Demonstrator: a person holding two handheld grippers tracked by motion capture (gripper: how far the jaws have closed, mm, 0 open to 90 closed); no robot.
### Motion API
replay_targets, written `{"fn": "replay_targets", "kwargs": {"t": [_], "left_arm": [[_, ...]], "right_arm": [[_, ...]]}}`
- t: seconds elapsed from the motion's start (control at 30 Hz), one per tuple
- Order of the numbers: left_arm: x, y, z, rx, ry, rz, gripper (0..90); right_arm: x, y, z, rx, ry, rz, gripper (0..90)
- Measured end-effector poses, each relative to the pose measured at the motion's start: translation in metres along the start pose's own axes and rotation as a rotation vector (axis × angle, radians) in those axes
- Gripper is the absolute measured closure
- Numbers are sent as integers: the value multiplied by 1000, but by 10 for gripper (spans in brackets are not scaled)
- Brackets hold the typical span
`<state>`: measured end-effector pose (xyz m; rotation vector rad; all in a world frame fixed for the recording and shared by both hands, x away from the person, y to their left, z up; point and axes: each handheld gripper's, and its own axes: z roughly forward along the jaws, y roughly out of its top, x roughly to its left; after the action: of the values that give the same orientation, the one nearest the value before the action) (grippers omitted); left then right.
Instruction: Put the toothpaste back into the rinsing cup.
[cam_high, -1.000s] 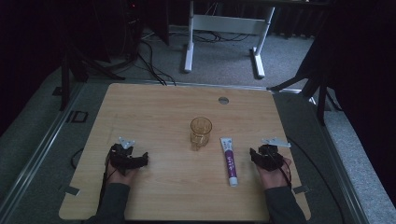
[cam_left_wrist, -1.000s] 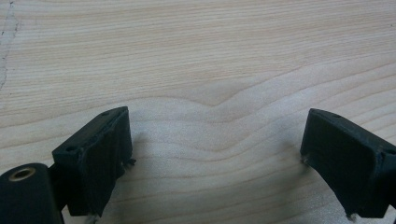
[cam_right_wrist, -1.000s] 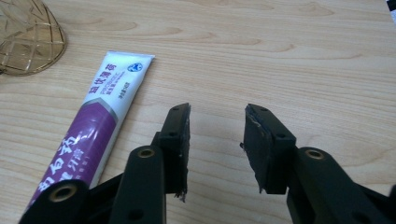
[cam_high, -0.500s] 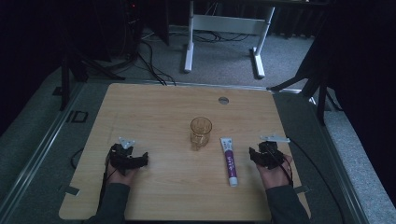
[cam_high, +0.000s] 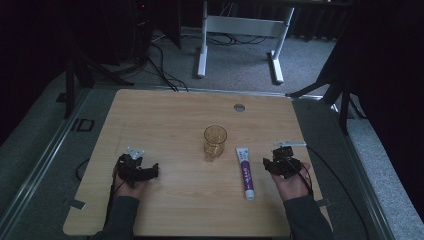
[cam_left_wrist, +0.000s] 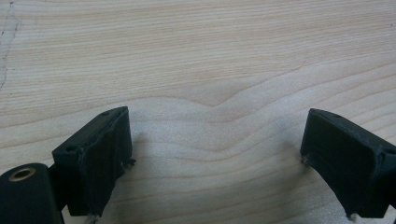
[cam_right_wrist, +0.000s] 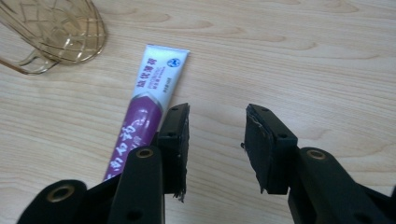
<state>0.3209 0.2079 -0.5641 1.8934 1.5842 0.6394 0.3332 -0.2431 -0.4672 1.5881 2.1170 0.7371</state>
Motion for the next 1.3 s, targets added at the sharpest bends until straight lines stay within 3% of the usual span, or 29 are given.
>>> {"fn": "replay_targets", "kwargs": {"t": [0.27,0.53,0.8,1.3], "left_arm": [[0,0,0,0,0,0,91],[0,0,0,0,0,0,91],[0,0,0,0,0,0,91],[0,0,0,0,0,0,91]], "right_arm": [[13,8,7,67,12,-12,594],[24,16,8,93,22,-15,595],[28,22,10,118,39,-12,614],[35,30,19,220,64,-5,633]]}}
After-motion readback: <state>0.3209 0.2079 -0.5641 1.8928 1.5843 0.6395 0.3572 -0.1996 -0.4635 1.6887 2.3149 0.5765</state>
